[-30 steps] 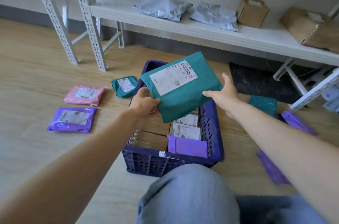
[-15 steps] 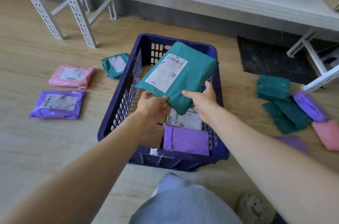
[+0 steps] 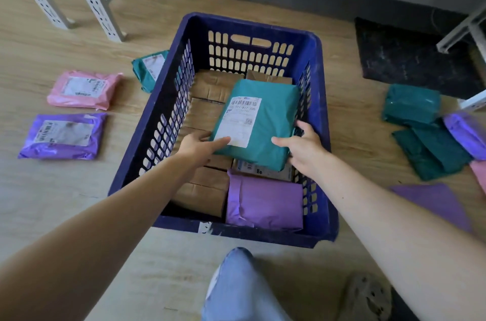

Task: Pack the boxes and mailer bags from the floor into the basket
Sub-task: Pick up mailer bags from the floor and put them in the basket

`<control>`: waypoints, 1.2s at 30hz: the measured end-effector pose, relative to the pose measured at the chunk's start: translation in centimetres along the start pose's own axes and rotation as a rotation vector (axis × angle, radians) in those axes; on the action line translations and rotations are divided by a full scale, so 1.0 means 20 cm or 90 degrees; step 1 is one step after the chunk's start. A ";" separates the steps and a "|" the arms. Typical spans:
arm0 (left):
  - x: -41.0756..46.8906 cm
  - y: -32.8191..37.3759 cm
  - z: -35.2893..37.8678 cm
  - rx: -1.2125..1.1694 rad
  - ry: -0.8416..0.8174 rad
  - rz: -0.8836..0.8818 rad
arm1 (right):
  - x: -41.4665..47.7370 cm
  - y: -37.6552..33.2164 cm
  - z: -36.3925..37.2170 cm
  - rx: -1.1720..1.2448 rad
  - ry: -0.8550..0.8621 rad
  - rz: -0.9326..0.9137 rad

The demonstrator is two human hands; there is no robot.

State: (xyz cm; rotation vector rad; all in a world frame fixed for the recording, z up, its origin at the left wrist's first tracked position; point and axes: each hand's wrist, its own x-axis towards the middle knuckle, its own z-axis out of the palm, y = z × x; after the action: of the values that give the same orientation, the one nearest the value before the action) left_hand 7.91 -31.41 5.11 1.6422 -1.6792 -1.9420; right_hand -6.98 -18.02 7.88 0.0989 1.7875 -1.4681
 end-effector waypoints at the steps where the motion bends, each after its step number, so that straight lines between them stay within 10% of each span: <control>1: 0.02 0.00 0.00 -0.010 -0.029 -0.023 | 0.01 0.01 0.00 -0.009 0.006 0.006; 22: 0.06 -0.02 0.19 0.297 -0.001 0.042 | 0.08 0.12 0.06 -0.710 0.041 0.018; 36: -0.26 0.33 0.24 0.411 -0.011 0.199 | -0.24 -0.22 -0.13 -0.606 -0.070 -0.207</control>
State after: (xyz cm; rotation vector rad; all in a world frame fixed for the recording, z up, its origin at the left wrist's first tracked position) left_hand 2.98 -27.40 12.46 1.3777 -2.5648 -1.3480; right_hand -7.39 -15.27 14.18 -0.7623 2.2869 -0.6595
